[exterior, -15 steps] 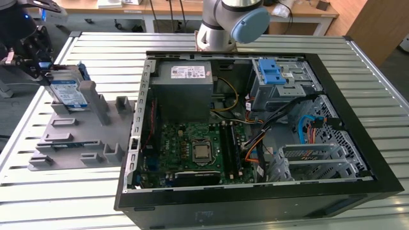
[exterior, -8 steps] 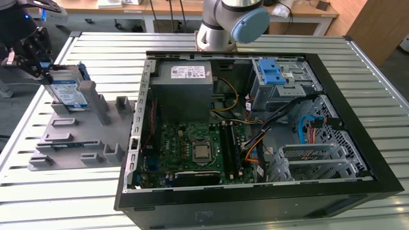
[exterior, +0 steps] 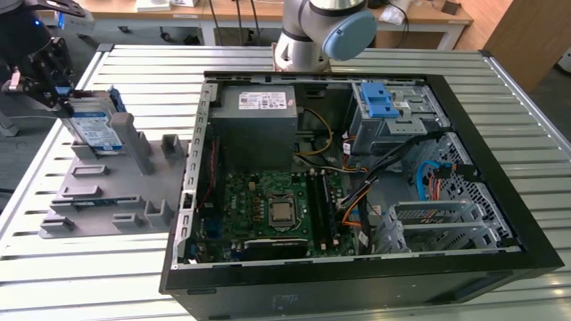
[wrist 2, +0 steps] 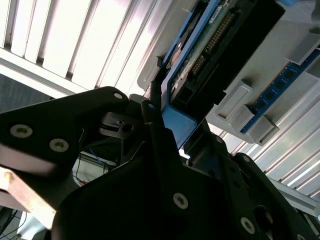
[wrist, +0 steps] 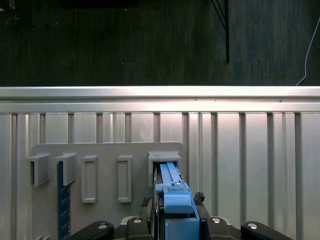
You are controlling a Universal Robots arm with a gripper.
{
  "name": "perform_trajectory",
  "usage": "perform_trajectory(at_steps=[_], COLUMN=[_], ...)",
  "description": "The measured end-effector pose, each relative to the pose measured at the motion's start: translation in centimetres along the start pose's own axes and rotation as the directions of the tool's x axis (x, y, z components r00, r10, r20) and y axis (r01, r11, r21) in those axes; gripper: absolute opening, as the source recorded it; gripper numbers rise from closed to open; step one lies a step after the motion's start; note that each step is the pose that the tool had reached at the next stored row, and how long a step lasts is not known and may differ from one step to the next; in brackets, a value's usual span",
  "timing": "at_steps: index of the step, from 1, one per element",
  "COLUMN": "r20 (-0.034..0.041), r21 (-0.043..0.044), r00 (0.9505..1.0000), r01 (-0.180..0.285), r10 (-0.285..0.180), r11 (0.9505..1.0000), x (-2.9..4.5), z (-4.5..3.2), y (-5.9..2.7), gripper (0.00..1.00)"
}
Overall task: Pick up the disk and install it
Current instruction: 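Pick up the disk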
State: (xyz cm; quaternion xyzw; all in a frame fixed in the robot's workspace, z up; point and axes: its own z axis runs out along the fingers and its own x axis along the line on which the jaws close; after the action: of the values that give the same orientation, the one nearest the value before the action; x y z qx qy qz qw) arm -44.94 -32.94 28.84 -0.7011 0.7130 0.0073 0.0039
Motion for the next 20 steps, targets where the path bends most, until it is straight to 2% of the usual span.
perform_trajectory(at_steps=[7, 9, 10, 20], r20=[-0.0002, -0.0001, -0.0001, 0.0], r21=[-0.0001, -0.0001, -0.0001, 0.0001], r00=[1.0, 1.0, 1.0, 1.0], r01=[0.0, 0.0, 0.0, 0.0], r10=[0.0, 0.0, 0.0, 0.0], r11=[1.0, 1.0, 1.0, 1.0], x=[0.0, 0.0, 0.0, 0.0], z=[-0.03, -0.03, -0.03, -0.09], y=[0.0, 0.0, 0.0, 0.0], gripper=[0.43, 0.42, 0.36, 0.36])
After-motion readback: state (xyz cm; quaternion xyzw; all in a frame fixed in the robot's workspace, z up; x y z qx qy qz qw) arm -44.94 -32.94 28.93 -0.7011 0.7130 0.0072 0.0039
